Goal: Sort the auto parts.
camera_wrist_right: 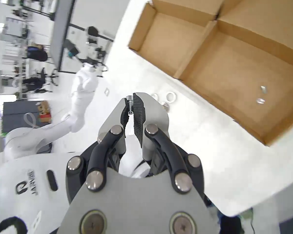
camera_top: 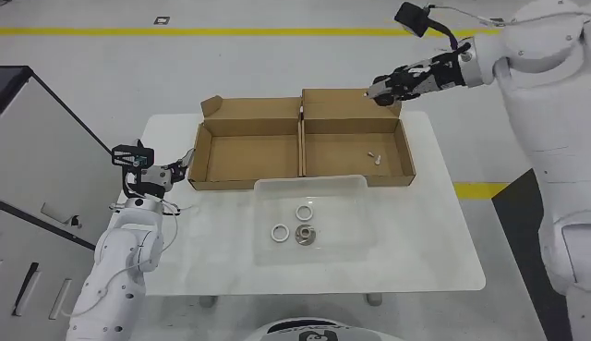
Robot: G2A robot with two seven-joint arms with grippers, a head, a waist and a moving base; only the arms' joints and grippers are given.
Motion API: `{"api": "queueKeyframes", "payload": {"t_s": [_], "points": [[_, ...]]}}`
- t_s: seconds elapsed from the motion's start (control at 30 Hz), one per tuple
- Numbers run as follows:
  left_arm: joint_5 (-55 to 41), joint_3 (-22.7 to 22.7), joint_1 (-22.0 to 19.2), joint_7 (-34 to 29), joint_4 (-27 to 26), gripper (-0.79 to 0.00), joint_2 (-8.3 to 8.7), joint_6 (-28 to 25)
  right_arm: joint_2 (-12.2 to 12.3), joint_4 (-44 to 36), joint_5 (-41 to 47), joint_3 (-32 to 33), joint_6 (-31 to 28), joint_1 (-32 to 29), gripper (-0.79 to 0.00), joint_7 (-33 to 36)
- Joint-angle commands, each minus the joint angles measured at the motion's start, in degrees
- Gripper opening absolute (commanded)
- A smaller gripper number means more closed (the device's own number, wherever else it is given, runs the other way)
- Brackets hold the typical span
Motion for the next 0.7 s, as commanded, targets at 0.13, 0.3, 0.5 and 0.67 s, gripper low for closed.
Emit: {"api": "queueKeyframes", "payload": {"t_s": [0.13,0.3,0.5,0.67], "points": [[0.0,0.0,0.0,0.0,0.0,0.0,0.0,0.0,-0.02,8.58,-5.14,-11.49,-2.38,6.26,-0.785,0.0],[0.0,0.0,0.0,0.0,0.0,0.0,0.0,0.0,-1.45,14.4,-8.24,-19.51,-3.21,9.55,-0.785,0.0],[0.0,0.0,0.0,0.0,0.0,0.0,0.0,0.0,-4.07,19.58,-12.1,-25.81,-2.56,10.8,-0.785,-2.2],[0.0,0.0,0.0,0.0,0.0,0.0,0.0,0.0,-6.3,22.41,-14.96,-29.18,-0.2,10.17,-0.785,-8.91]]}}
